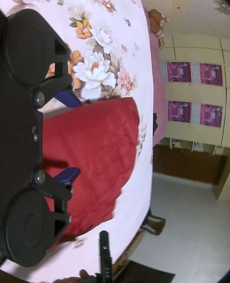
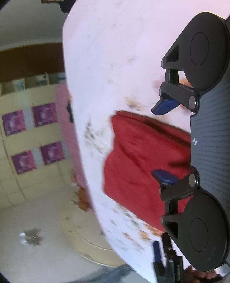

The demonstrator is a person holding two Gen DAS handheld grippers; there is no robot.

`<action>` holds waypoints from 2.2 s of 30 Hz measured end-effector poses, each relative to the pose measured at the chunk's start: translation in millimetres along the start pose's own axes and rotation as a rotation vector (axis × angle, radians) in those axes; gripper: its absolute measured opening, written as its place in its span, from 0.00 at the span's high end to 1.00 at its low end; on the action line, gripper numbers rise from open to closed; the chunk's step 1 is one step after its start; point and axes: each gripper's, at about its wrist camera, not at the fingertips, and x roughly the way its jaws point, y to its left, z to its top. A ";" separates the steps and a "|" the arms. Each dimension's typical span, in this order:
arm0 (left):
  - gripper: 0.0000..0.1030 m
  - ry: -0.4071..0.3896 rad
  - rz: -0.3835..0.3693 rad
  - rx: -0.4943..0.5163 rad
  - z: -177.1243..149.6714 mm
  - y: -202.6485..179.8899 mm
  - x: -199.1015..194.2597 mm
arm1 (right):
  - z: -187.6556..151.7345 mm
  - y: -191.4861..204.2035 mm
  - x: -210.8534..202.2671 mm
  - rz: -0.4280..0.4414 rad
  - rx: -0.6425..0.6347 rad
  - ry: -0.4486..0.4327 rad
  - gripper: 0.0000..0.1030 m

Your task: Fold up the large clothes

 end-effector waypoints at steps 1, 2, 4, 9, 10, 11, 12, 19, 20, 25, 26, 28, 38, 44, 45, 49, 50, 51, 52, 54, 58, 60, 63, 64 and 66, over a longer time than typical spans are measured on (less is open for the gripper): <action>0.30 0.007 -0.016 -0.017 5.7 3.8 6.2 | 5.7 -4.4 7.7 0.019 0.022 0.001 0.45; 0.31 0.014 -0.021 -0.029 10.3 7.2 13.0 | 10.7 -8.6 17.0 0.027 0.040 0.008 0.64; 0.32 0.022 -0.026 -0.040 15.1 12.3 25.0 | 18.6 -14.9 32.7 0.027 0.056 0.017 0.72; 0.30 0.064 -0.016 -0.049 16.3 14.6 46.6 | 20.8 -26.0 58.3 0.006 0.065 0.047 0.75; 0.29 0.084 -0.013 -0.057 14.3 16.1 51.8 | 16.0 -29.5 60.9 0.002 0.074 0.063 0.76; 0.27 0.100 -0.008 -0.071 12.1 18.2 57.2 | 11.2 -32.7 67.9 -0.006 0.083 0.094 0.76; 0.26 0.113 -0.012 -0.093 9.7 21.1 61.8 | 4.4 -37.7 76.2 -0.005 0.102 0.125 0.76; 0.21 0.130 -0.050 -0.193 8.1 32.6 62.4 | -9.8 -62.2 83.9 0.041 0.268 0.135 0.75; 0.19 0.135 -0.058 -0.205 8.9 36.1 63.6 | -9.4 -65.0 83.3 0.052 0.290 0.144 0.70; 0.19 0.175 -0.176 -0.290 9.2 51.3 70.7 | -2.3 -83.9 87.4 0.119 0.411 0.203 0.65; 0.19 0.187 -0.202 -0.307 8.9 54.0 72.7 | 0.7 -83.6 88.5 0.136 0.422 0.219 0.56; 0.19 0.190 -0.221 -0.329 8.3 58.6 74.2 | 2.1 -86.9 87.9 0.195 0.464 0.230 0.39; 0.20 0.183 -0.279 -0.395 4.9 66.9 75.8 | 9.1 -81.7 98.0 0.251 0.439 0.346 0.36; 0.24 0.182 -0.265 -0.399 5.6 65.6 78.7 | 13.0 -76.7 114.2 0.274 0.470 0.342 0.45; 0.27 0.163 -0.256 -0.389 6.8 62.7 76.3 | 11.8 -75.1 117.9 0.296 0.479 0.338 0.59; 0.40 0.110 -0.187 -0.328 9.6 48.4 66.4 | 0.5 -77.0 108.4 0.327 0.514 0.262 0.75; 0.42 0.102 -0.171 -0.301 11.5 42.7 63.3 | 0.2 -75.3 103.8 0.327 0.504 0.249 0.77; 0.42 0.102 -0.154 -0.268 13.7 36.3 61.0 | 0.8 -72.2 99.5 0.318 0.480 0.238 0.77; 0.42 0.114 -0.128 -0.231 15.8 30.1 61.3 | 1.3 -69.6 97.6 0.310 0.455 0.235 0.77; 0.42 0.146 -0.076 -0.193 19.2 21.4 65.7 | 1.6 -68.4 104.4 0.290 0.434 0.255 0.77; 0.43 0.139 -0.037 -0.184 24.5 11.8 61.8 | 7.2 -64.8 100.1 0.306 0.441 0.245 0.77; 0.43 0.132 -0.027 -0.176 24.7 8.7 57.3 | 7.4 -65.3 95.7 0.320 0.440 0.241 0.77; 0.43 0.122 -0.019 -0.164 26.7 3.6 49.1 | 9.6 -65.0 93.0 0.338 0.442 0.234 0.77; 0.43 0.114 -0.017 -0.160 27.4 2.1 45.7 | 11.1 -62.7 90.7 0.342 0.433 0.229 0.77; 0.43 0.099 -0.013 -0.154 28.7 0.1 38.0 | 13.7 -57.2 86.9 0.350 0.418 0.219 0.77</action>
